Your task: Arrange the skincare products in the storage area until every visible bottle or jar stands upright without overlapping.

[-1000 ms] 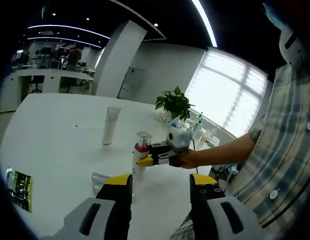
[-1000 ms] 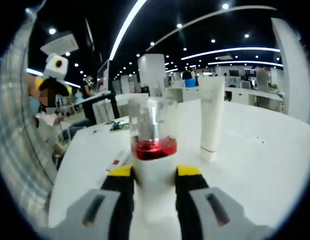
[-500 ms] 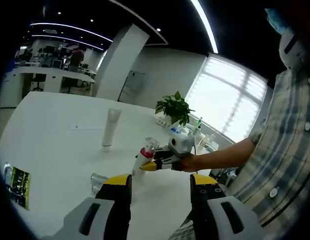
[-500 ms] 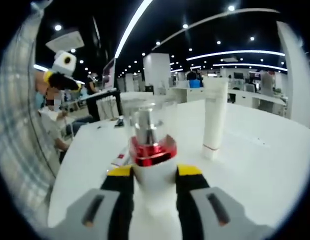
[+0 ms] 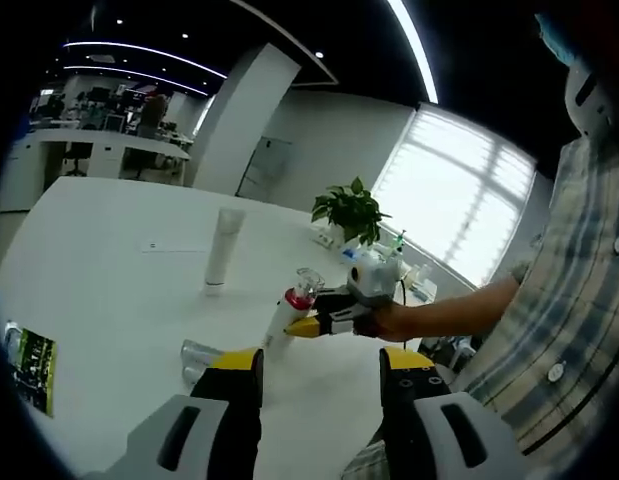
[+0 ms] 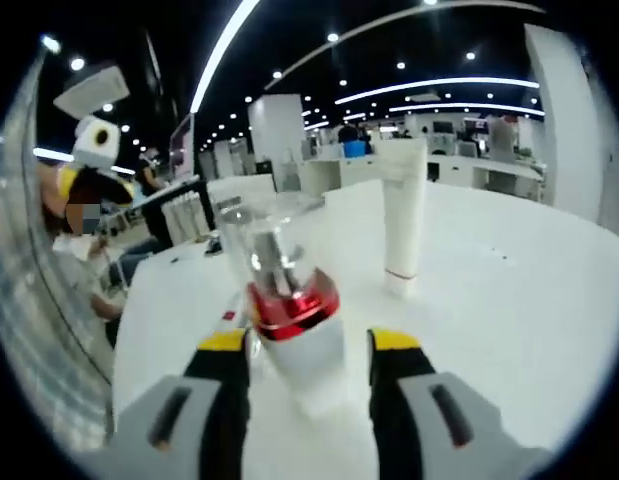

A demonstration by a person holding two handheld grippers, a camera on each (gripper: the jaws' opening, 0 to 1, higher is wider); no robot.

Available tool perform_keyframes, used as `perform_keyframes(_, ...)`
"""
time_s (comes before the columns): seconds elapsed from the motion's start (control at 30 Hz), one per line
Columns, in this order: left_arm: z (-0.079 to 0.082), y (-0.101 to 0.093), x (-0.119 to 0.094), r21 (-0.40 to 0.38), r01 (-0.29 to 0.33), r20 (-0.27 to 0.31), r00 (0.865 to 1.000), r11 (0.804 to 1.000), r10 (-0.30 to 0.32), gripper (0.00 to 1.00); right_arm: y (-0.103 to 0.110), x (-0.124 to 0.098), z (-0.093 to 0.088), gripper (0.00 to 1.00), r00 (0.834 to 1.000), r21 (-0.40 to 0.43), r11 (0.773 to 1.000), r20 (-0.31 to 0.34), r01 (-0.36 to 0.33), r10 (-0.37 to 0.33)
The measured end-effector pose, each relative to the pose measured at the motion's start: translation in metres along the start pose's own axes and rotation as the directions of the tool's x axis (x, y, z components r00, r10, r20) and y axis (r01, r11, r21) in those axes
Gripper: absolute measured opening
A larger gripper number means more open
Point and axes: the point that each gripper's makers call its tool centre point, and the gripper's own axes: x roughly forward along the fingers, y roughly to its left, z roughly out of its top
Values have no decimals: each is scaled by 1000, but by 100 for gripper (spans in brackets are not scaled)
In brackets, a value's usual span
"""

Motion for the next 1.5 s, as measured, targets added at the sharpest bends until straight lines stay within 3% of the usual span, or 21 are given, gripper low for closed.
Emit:
perform_keyframes(0.1, -1, 2, 0, 1, -1, -3, 1000, 1000, 1, 47, -7, -3, 0, 47, 995, 36, 994, 7, 104, -104)
perform_keyframes(0.23, 0, 7, -2, -1, 0, 2, 1000, 1000, 0, 47, -9, -4, -5, 47, 975, 115, 969, 3, 220, -222)
perform_keyframes(0.3, -3, 11, -4, 24, -8, -19, 1000, 1000, 8, 47, -8, -5, -9, 47, 963, 127, 955, -8, 267, -268)
perform_keyframes(0.4, -3, 15, -6, 19, -3, -21, 1000, 1000, 3, 47, -12, -10, -14, 46, 930, 154, 918, -25, 365, -366)
perform_keyframes(0.53, -2, 19, -8, 10, 4, -14, 1000, 1000, -4, 47, -3, -4, -18, 47, 921, 171, 905, -52, 390, -387)
perform_keyframes(0.67, 1, 23, -8, 17, 23, -24, 999, 1000, -23, 47, 4, 2, -19, 39, 908, 207, 884, -80, 419, -411)
perform_keyframes(0.77, 2, 27, -10, 19, 33, -31, 999, 999, -32, 47, -2, 3, -15, 38, 879, 240, 847, -72, 473, -471)
perform_keyframes(0.9, 3, 32, -13, 25, 51, -50, 998, 998, -50, 47, -8, 6, -12, 37, 859, 305, 809, -70, 502, -507)
perform_keyframes(0.97, 3, 35, -15, 29, 54, -57, 997, 998, -52, 47, -13, 3, -13, 34, 841, 345, 776, -89, 528, -533)
perform_keyframes(1.07, 5, 40, -17, 25, 58, -58, 997, 998, -56, 47, -14, 7, -14, 34, 834, 329, 774, -94, 541, -544)
perform_keyframes(1.13, 7, 43, -18, 24, 62, -54, 997, 998, -60, 47, -15, 7, -15, 32, 826, 237, 792, -110, 562, -553)
perform_keyframes(1.2, 8, 45, -18, 25, 63, -54, 997, 998, -61, 47, -13, 10, -14, 31, 838, 237, 805, -97, 544, -538)
perform_keyframes(1.33, 9, 52, -20, 21, 62, -52, 997, 998, -61, 47, -13, 11, -13, 29, 851, 156, 836, -94, 526, -517)
perform_keyframes(1.5, 10, 56, -20, 12, 59, -48, 997, 998, -58, 47, -14, 10, -13, 28, 856, 145, 843, -98, 518, -508)
